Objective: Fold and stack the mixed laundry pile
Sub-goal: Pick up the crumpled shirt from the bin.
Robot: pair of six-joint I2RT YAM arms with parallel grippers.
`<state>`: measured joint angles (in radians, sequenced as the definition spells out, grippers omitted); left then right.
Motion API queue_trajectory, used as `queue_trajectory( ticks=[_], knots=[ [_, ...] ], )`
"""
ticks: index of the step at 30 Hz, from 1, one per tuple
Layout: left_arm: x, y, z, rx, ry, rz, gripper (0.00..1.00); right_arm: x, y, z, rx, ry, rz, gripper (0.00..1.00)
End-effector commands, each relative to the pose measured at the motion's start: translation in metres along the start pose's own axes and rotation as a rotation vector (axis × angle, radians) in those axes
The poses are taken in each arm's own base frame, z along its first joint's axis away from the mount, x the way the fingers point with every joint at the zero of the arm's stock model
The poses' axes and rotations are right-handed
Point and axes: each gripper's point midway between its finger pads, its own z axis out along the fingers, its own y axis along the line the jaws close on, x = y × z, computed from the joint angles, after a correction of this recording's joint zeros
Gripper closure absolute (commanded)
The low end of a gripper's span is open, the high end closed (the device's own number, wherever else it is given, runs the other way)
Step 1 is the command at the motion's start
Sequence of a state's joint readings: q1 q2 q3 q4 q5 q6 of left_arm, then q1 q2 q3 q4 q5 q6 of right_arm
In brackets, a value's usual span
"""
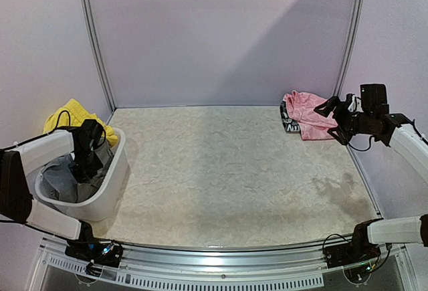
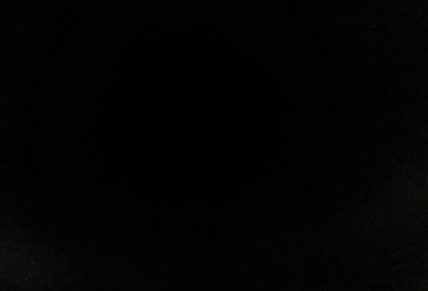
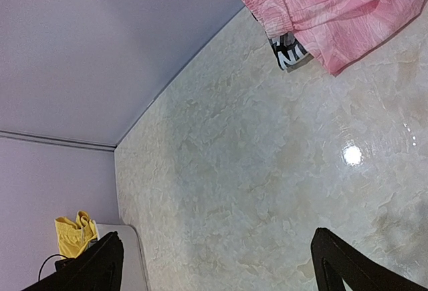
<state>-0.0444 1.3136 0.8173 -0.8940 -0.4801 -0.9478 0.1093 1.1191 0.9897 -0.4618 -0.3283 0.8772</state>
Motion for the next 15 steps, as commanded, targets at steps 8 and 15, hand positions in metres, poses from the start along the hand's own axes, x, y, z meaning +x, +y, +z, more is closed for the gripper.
queue_trajectory(
  ticks=[8,15],
  knots=[
    [-0.022,0.019,-0.051,0.105,-0.088,-0.088,1.0,-0.011,0.018,-0.004,-0.036,-0.019,-0.035,0.01],
    [-0.055,0.037,-0.122,0.271,-0.228,-0.14,1.0,-0.015,0.026,-0.011,-0.043,-0.028,-0.083,0.01]
  ],
)
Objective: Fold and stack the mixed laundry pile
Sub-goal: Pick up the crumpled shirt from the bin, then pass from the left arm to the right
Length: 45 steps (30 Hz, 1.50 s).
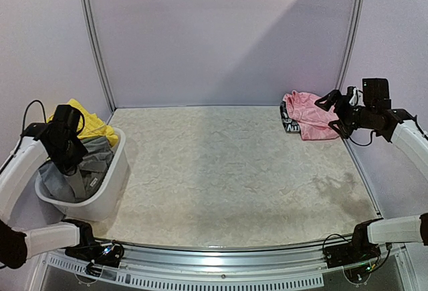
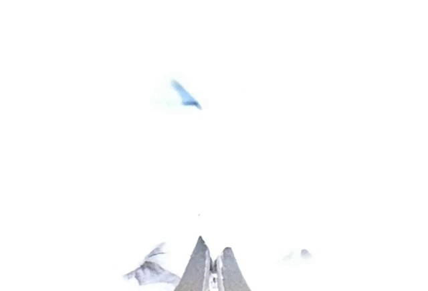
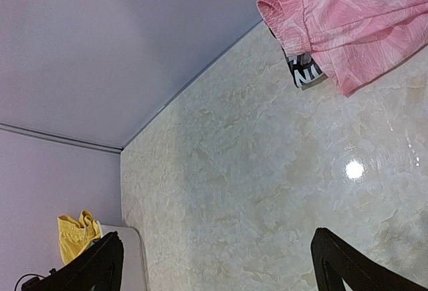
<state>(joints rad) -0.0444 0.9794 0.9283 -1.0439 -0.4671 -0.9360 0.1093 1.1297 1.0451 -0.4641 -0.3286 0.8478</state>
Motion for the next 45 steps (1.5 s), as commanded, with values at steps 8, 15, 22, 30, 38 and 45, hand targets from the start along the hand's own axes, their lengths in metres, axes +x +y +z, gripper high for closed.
queue_trajectory(
  ticks=[8,15,22,30,38,45],
  knots=[
    [-0.087,-0.043,-0.125,0.411,-0.209,-0.024,1.0,-0.012,0.024,-0.016,-0.066,-0.048,-0.076,0.01],
    [-0.146,-0.11,-0.22,0.8,-0.314,-0.03,1.0,-0.028,0.051,-0.028,-0.156,-0.121,-0.128,0.01],
    [-0.19,-0.166,-0.325,1.216,-0.389,-0.029,1.0,-0.042,0.077,-0.041,-0.237,-0.182,-0.173,0.01],
    [-0.231,-0.198,-0.422,1.625,-0.454,-0.121,1.0,-0.047,0.117,-0.068,-0.406,-0.239,-0.28,0.01],
    [-0.222,-0.233,-0.45,1.772,-0.4,-0.151,1.0,-0.015,0.173,-0.089,-0.617,-0.143,-0.448,0.01],
    [-0.181,-0.284,-0.452,1.775,-0.33,-0.151,1.0,0.052,0.241,-0.082,-0.677,-0.081,-0.765,0.01]
  ],
)
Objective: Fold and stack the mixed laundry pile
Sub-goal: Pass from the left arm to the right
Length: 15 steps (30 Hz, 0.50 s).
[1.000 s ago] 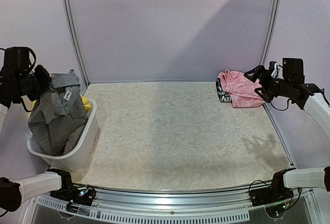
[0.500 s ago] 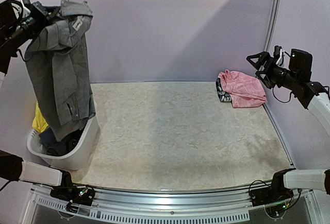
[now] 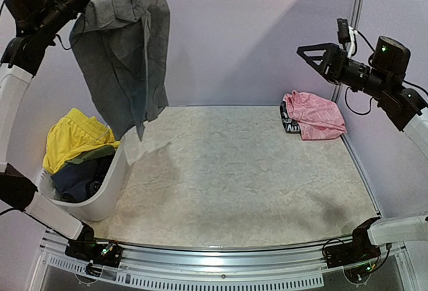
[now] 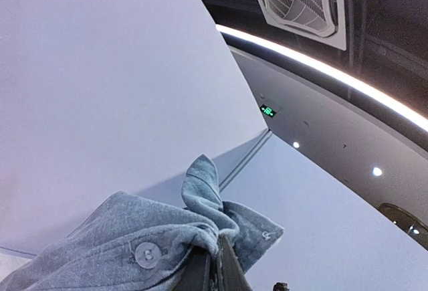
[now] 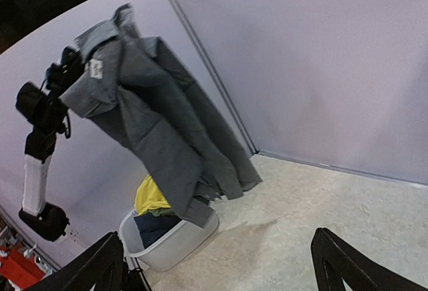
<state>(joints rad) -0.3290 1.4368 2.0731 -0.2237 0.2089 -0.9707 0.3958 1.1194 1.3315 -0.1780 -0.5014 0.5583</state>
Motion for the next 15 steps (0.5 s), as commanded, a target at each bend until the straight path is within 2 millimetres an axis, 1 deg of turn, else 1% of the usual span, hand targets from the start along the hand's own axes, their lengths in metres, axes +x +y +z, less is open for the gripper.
queue_trajectory(
  ticks=[1,3,5,6,7,9,10,12,15],
  knots=[
    [0.019,-0.013,0.019,0.037,-0.045,-0.007,1.0,0.023,0.031,0.031,-0.048,0.078,-0.18,0.01],
    [0.036,-0.01,0.03,0.034,-0.026,-0.026,1.0,0.037,0.047,0.047,-0.095,0.101,-0.2,0.01],
    [0.051,-0.008,0.039,0.032,-0.004,-0.043,1.0,0.044,0.068,0.059,-0.146,0.109,-0.232,0.02],
    [0.059,-0.007,0.043,0.032,0.009,-0.049,1.0,0.052,0.08,0.067,-0.179,0.126,-0.248,0.03],
    [0.066,-0.007,0.046,0.03,0.019,-0.051,1.0,0.055,0.088,0.072,-0.2,0.134,-0.253,0.04],
    [0.08,-0.005,0.051,0.021,0.038,-0.056,1.0,0.059,0.099,0.084,-0.227,0.143,-0.26,0.06],
    [0.086,-0.006,0.052,0.02,0.048,-0.058,1.0,0.064,0.1,0.092,-0.231,0.151,-0.259,0.06],
    [0.096,-0.006,0.055,0.021,0.064,-0.066,1.0,0.065,0.105,0.1,-0.237,0.146,-0.266,0.07],
    [0.11,-0.01,0.057,0.029,0.088,-0.08,1.0,0.072,0.097,0.116,-0.206,0.157,-0.277,0.07]
  ],
)
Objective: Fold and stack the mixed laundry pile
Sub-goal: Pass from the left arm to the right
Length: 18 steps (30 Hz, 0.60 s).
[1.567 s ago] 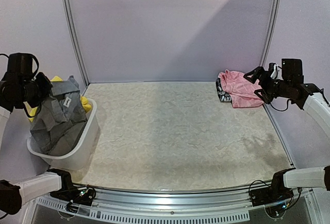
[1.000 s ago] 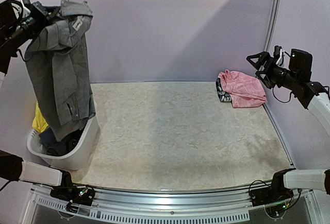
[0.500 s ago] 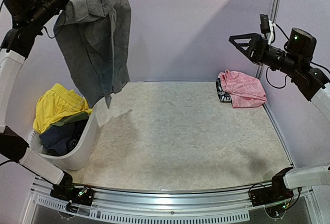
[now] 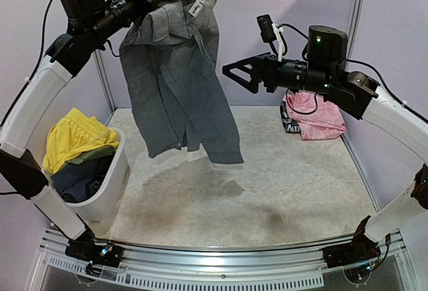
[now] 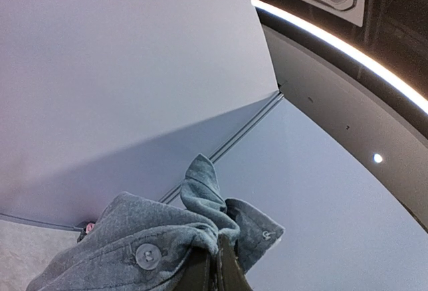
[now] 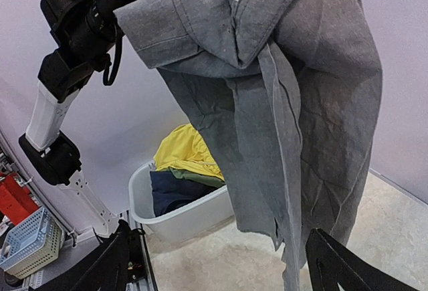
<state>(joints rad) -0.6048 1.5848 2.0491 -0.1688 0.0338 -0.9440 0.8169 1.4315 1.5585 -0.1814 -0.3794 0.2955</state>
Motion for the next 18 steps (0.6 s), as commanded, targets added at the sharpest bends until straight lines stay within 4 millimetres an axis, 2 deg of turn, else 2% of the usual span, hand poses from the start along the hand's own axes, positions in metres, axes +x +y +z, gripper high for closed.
queue_trajectory(
  ticks=[1,5,7,12,15,18],
  knots=[
    [0.004,-0.021,0.001,0.064,-0.032,0.002,1.0,-0.007,-0.014,0.016,0.066,-0.02,-0.058,0.07],
    [0.018,-0.026,0.002,0.075,-0.005,-0.01,1.0,0.001,-0.031,0.031,0.12,0.001,-0.103,0.06],
    [0.024,-0.027,0.002,0.077,0.008,-0.012,1.0,0.001,-0.033,0.039,0.117,0.007,-0.123,0.06],
    [0.028,-0.028,-0.001,0.07,0.005,-0.019,1.0,0.004,-0.044,0.059,0.127,0.017,-0.144,0.08],
    [0.031,-0.028,-0.002,0.066,0.008,-0.019,1.0,0.007,-0.048,0.069,0.122,0.024,-0.146,0.14],
    [0.033,-0.029,-0.004,0.065,0.01,-0.019,1.0,0.008,-0.051,0.075,0.126,0.03,-0.145,0.34]
  ],
)
